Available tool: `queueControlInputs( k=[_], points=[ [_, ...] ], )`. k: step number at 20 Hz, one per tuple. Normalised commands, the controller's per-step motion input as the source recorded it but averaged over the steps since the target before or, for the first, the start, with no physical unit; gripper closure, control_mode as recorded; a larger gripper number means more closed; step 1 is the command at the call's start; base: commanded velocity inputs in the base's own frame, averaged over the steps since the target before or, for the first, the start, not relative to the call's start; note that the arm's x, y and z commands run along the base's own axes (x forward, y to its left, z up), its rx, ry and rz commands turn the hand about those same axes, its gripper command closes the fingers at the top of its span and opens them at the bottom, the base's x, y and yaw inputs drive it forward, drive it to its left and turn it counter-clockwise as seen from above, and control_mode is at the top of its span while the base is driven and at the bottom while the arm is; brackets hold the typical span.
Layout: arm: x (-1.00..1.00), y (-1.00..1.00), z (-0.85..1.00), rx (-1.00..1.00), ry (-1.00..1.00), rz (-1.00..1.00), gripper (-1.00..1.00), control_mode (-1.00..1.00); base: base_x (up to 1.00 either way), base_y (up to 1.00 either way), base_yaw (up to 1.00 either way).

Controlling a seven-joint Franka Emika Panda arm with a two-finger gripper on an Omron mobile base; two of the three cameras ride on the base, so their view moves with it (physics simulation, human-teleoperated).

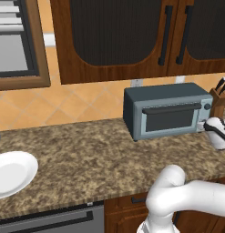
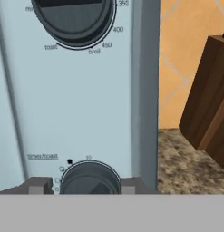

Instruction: Pick up the kebab skewer and baguette bread, and place them inside the toaster oven. Close the toaster oven door and start by setting the timer.

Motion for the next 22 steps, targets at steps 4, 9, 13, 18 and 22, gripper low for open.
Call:
queueControlInputs(
  k=[4,9,13,18,22],
  points=[
    [0.00,0.15,0.00,0.00,0.00,0.00,1.00,-1.00,0.00,0.00,0.00],
    [0.10,0.08,0.00,0.00,0.00,0.00,1.00,-1.00,0.00,0.00,0.00],
    [0.00,0.00,0.00,0.00,0.00,0.00,1.00,-1.00,0.00,0.00,0.00],
    [0.00,0.00,0.00,0.00,0.00,0.00,1.00,-1.00,0.00,0.00,0.00],
    [-0.01,-0.01,0.00,0.04,0.00,0.00,1.00,-1.00,0.00,0.00,0.00]
  ],
)
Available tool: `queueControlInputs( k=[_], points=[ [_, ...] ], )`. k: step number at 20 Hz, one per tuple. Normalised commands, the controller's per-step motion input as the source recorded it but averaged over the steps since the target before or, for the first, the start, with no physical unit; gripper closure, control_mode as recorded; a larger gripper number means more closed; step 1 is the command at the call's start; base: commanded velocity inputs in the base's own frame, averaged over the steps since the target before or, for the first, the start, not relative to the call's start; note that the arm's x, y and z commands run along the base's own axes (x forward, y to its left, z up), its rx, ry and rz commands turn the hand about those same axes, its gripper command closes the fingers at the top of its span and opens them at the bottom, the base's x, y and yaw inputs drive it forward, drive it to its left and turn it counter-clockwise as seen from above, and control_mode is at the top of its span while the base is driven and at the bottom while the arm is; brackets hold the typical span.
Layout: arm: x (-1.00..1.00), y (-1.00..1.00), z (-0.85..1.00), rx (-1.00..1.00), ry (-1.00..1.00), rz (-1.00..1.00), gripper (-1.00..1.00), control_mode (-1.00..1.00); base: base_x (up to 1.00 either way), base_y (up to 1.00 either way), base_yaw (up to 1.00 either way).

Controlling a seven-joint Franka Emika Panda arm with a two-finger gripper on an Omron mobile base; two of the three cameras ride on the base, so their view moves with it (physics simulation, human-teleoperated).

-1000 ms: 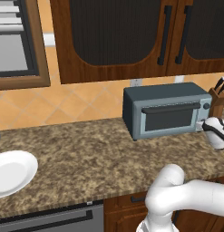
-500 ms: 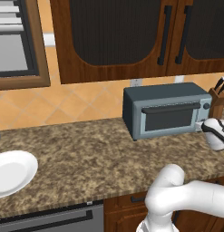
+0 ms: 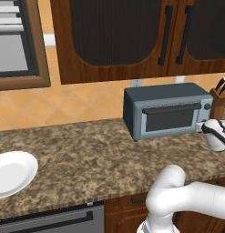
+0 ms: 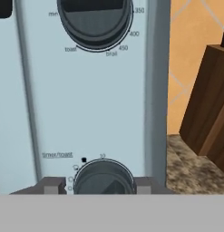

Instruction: Pick up the kebab skewer and baguette bread, and place them inside the toaster oven. Close the toaster oven door and start by setting the timer.

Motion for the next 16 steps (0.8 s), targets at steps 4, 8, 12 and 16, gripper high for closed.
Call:
queueControlInputs(
  k=[4,8,12,16],
  points=[
    [0.00,0.00,0.00,0.08,0.00,-0.03,1.00,-1.00,0.00,0.00,0.00],
    [0.00,0.00,0.00,0.11,0.00,-0.02,1.00,-1.00,0.00,0.00,0.00],
    [0.00,0.00,0.00,0.12,0.00,-0.02,1.00,-1.00,0.00,0.00,0.00],
    [0.00,0.00,0.00,0.15,0.00,0.00,1.00,-1.00,0.00,0.00,0.00]
  ],
)
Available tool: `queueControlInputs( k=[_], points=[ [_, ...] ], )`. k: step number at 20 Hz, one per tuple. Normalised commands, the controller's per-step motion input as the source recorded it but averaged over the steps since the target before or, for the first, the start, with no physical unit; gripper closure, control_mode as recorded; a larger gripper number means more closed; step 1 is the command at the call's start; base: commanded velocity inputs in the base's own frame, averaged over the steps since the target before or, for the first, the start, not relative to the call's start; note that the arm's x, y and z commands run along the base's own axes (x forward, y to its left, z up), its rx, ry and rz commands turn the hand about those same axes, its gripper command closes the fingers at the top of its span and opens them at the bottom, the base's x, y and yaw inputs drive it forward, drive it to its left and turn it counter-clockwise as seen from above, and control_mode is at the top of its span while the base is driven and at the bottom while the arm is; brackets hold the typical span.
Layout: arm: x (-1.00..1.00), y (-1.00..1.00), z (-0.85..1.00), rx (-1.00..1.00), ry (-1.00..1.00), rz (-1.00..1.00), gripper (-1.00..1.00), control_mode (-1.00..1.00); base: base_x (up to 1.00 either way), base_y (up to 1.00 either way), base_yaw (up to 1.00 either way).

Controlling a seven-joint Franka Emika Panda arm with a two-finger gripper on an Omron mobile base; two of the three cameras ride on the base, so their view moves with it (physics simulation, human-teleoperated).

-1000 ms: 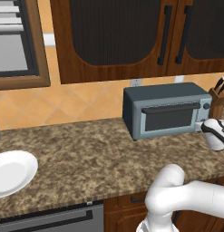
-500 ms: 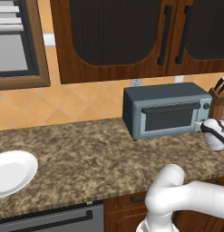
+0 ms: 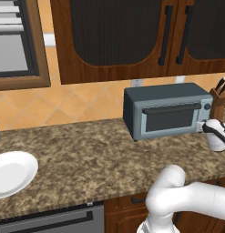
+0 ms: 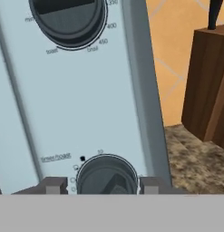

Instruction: Pick up the kebab skewer and baguette bread, and place them inside the toaster oven. Close the toaster oven door and start by setting the timer.

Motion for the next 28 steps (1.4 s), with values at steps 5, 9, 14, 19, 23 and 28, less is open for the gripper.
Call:
queueControlInputs(
  k=[5,9,14,19,23,28],
  points=[
    [0.00,0.00,0.00,0.14,0.00,0.00,1.00,-1.00,0.00,0.00,0.00],
    [0.00,0.00,0.00,0.06,-0.02,0.01,1.00,-1.00,0.00,0.00,0.00],
    [0.00,0.00,0.00,0.09,-0.01,0.02,1.00,-1.00,0.00,0.00,0.00],
    [0.00,0.01,0.00,0.13,0.00,0.00,1.00,-1.00,0.00,0.00,0.00],
    [0.00,0.03,0.00,0.14,0.00,0.00,1.00,-1.00,0.00,0.00,0.00],
    [0.00,0.10,0.00,0.12,0.00,0.00,1.00,-1.00,0.00,0.00,0.00]
  ],
)
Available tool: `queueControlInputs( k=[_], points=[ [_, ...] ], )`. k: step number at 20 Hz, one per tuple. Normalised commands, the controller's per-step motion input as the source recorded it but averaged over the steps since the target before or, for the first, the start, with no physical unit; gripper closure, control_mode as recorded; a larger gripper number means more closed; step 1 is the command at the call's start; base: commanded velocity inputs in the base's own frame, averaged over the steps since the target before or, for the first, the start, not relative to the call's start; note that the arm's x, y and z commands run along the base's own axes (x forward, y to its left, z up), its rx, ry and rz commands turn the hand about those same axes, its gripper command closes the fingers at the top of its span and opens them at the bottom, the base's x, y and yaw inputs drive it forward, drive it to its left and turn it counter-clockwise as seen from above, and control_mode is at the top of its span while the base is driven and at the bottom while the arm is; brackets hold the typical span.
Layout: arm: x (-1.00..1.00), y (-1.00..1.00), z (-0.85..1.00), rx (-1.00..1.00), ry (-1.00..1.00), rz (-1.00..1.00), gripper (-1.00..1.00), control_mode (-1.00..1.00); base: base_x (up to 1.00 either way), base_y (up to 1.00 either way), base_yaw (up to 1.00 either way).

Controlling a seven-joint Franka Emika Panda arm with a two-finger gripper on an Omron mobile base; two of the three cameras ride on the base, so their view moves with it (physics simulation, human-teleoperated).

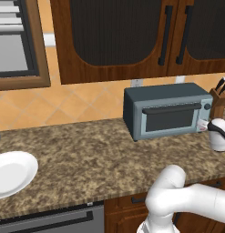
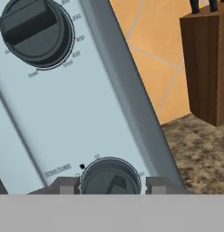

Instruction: Pick up the kebab skewer and baguette bread, and place them inside the toaster oven. Close the toaster oven door and start by setting the timer.

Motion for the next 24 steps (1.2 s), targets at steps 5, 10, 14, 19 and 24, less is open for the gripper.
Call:
queueControlInputs(
  k=[5,10,14,19,24],
  points=[
    [0.01,0.16,0.00,0.13,0.00,0.00,1.00,-1.00,0.00,0.00,0.00],
    [0.00,0.08,0.00,0.16,0.00,0.00,1.00,-1.00,0.00,0.00,0.00],
    [0.02,0.11,0.00,0.15,0.00,0.00,1.00,-1.00,0.00,0.00,0.00],
    [0.05,0.15,0.00,0.15,0.00,-0.01,1.00,-1.00,0.00,0.00,0.00],
    [0.03,0.16,0.00,0.15,0.00,-0.01,1.00,-1.00,0.00,0.00,0.00]
  ],
)
